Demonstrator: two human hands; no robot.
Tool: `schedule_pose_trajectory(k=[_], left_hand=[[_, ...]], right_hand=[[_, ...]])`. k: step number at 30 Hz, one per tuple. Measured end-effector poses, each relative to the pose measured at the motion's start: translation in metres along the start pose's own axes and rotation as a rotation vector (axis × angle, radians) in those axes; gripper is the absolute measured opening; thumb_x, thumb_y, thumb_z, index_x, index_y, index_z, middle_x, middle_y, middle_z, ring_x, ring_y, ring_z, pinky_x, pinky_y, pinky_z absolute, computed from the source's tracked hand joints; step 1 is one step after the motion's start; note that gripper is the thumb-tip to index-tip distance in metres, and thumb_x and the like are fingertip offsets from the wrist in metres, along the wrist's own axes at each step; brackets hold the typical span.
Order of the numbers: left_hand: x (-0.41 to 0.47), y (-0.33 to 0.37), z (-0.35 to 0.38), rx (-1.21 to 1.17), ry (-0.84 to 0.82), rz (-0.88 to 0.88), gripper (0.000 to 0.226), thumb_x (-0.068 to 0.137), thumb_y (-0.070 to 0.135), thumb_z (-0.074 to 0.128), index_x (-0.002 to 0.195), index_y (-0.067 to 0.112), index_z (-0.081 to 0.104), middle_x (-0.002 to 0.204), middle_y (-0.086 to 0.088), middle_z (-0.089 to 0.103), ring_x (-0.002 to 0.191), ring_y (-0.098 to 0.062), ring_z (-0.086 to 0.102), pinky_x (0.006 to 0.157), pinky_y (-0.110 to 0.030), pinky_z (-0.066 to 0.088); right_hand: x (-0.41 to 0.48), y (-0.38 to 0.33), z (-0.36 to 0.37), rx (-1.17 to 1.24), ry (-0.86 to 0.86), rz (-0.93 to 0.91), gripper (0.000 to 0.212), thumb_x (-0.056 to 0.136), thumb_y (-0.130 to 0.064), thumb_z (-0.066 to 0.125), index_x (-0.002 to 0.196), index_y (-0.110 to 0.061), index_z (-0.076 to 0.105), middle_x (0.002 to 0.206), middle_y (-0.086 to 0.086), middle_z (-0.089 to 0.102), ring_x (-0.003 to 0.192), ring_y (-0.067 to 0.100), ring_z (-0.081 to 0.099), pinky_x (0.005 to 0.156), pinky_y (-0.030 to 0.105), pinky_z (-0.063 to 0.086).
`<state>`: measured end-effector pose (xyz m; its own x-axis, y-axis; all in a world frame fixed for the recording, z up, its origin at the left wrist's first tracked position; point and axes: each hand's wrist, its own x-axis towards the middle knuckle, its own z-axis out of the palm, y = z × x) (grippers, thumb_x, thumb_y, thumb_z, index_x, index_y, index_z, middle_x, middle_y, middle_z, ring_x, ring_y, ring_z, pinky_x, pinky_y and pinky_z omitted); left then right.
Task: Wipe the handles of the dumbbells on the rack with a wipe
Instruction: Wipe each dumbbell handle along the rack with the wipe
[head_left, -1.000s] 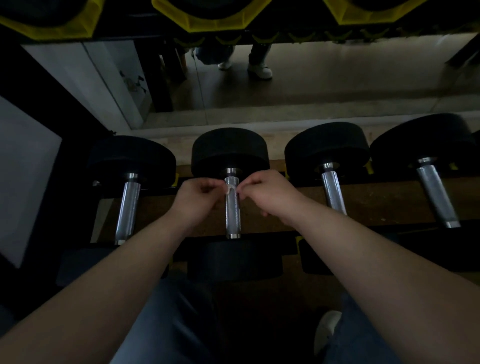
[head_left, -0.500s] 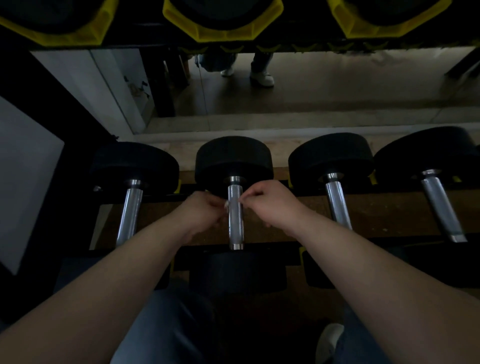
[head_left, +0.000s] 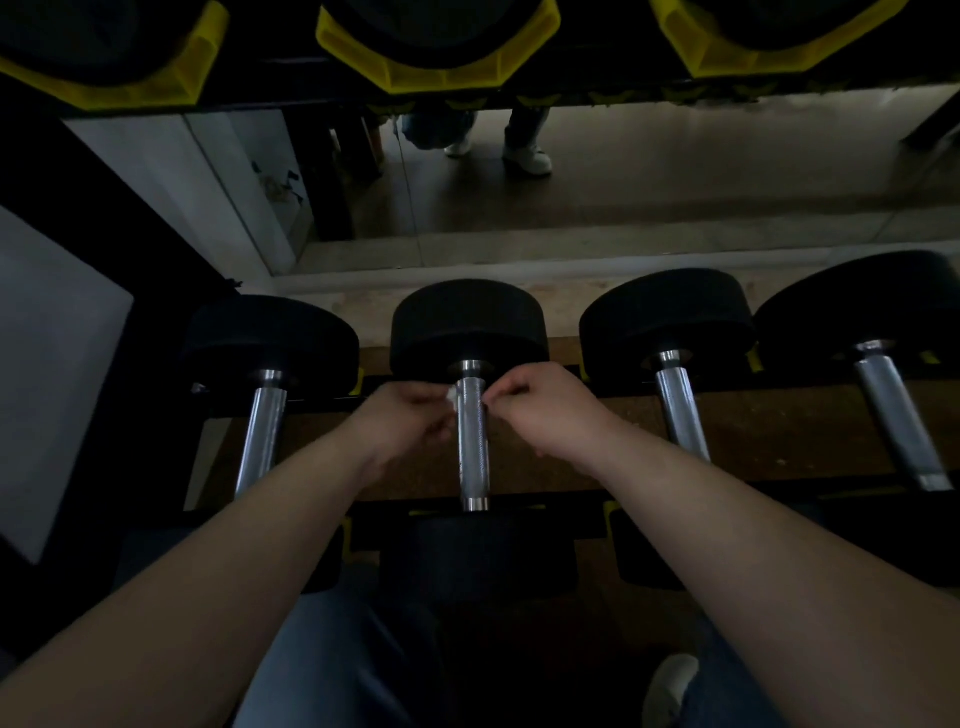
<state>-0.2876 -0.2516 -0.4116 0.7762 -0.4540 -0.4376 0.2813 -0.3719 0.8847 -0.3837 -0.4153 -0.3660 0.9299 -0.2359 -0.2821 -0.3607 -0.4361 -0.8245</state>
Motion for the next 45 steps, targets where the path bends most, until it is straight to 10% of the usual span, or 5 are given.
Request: schedule_pose_trajectory(k=[4, 10, 22, 36, 45], left_hand=[[-0.027, -0.009, 0.004, 0.586, -0.319, -0.164, 0.015, 0.098, 0.008, 0.057, 0.096, 0.006, 0.071, 0.079, -0.002, 0.069, 0.068, -0.008, 0.061, 0.065, -0.021, 0.048], [-0.005, 0.002, 0.006, -0.17, -0.176, -0.145, 0.017, 0.102, 0.008, 0.052, 0.105, 0.011, 0.069, 0.096, -0.004, 0.069, 0.084, -0.01, 0.064, 0.078, -0.023, 0.053], [-0.033, 0.001, -0.003, 0.508, -0.409, -0.226, 0.016, 0.101, 0.014, 0.053, 0.095, 0.012, 0.068, 0.08, -0.001, 0.06, 0.066, -0.008, 0.052, 0.06, -0.02, 0.04], [-0.072, 0.017, -0.072, -0.025, -0.063, -0.02, 0.009, 0.092, 0.018, 0.069, 0.096, 0.012, 0.075, 0.063, 0.005, 0.062, 0.058, -0.004, 0.054, 0.054, -0.016, 0.046], [-0.089, -0.01, -0.141, 0.278, 0.45, 0.187, 0.011, 0.091, 0.034, 0.071, 0.097, 0.031, 0.079, 0.091, 0.019, 0.073, 0.085, 0.007, 0.064, 0.078, -0.013, 0.048]], right_hand=[[0.001, -0.001, 0.003, -0.027, 0.004, -0.009, 0.013, 0.096, -0.024, 0.061, 0.094, -0.035, 0.068, 0.089, -0.016, 0.062, 0.084, 0.0, 0.057, 0.065, 0.02, 0.044], [0.001, -0.003, 0.002, 0.087, 0.049, -0.01, 0.014, 0.091, -0.017, 0.064, 0.092, -0.028, 0.073, 0.092, -0.013, 0.067, 0.088, 0.005, 0.061, 0.073, 0.024, 0.048], [-0.001, 0.001, 0.006, 0.084, 0.029, 0.034, 0.015, 0.089, -0.017, 0.066, 0.093, -0.028, 0.074, 0.097, -0.011, 0.07, 0.086, 0.005, 0.061, 0.069, 0.024, 0.046], [-0.012, -0.048, 0.054, -0.061, -0.08, -0.272, 0.024, 0.089, -0.038, 0.074, 0.112, -0.036, 0.074, 0.106, -0.019, 0.074, 0.102, -0.008, 0.064, 0.096, 0.02, 0.049], [0.027, -0.091, 0.137, -0.089, 0.052, -0.3, 0.015, 0.091, -0.03, 0.072, 0.106, -0.027, 0.072, 0.092, -0.014, 0.072, 0.083, -0.005, 0.064, 0.068, 0.005, 0.043]])
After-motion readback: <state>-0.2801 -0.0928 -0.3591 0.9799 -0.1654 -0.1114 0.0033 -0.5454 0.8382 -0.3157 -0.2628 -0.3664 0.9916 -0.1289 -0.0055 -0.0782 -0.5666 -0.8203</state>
